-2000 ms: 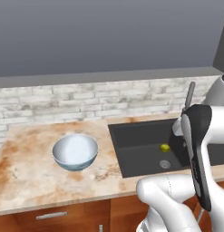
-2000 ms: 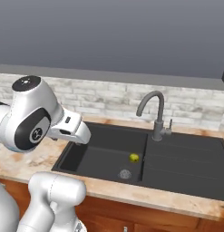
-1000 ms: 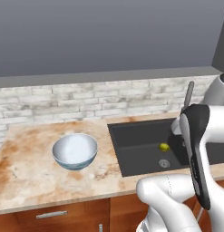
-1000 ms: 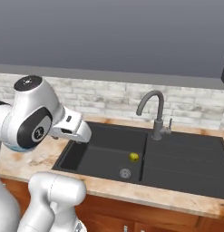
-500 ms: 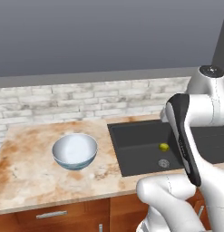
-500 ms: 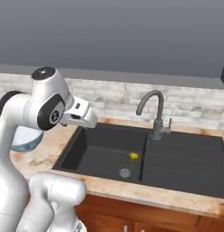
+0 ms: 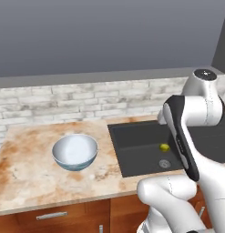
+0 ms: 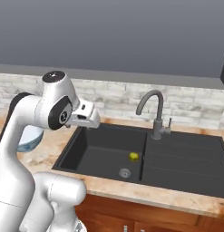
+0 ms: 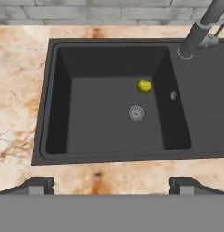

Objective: Pick the limes from the cabinet and place them in one bowl. Pick the pear from the sink and place it in the other bowl.

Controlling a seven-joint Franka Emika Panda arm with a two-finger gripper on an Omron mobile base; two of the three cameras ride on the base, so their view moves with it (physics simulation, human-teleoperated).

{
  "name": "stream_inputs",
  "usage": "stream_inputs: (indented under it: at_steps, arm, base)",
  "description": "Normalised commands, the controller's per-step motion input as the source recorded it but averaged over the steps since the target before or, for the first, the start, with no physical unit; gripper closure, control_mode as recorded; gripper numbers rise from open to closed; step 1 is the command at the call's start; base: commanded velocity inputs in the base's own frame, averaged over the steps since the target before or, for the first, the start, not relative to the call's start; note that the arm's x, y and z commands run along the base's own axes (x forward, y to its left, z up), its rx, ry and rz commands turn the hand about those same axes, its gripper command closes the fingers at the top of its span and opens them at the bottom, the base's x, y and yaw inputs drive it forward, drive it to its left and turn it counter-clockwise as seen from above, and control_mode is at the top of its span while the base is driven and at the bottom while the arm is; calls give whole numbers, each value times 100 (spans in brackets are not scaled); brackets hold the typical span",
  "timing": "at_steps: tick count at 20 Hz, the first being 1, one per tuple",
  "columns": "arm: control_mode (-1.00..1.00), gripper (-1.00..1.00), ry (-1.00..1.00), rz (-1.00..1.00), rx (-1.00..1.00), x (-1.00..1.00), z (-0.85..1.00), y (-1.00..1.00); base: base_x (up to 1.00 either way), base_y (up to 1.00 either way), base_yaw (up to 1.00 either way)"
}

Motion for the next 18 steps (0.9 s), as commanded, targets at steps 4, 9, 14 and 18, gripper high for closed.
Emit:
stream_inputs:
  at_steps: [4,9,14,18]
  arm:
    - [-100,-100,0,1,-4,0,-31,0]
    - [-100,-100,-1,0,-6,1,-31,0]
    - [-100,-100,-14,4,0,33,-44,0]
    - [-100,-100,-9,5,0,37,-52,-1]
  base:
    - [0,0,0]
    - [0,0,0]
    - [0,0,0]
    - [0,0,0]
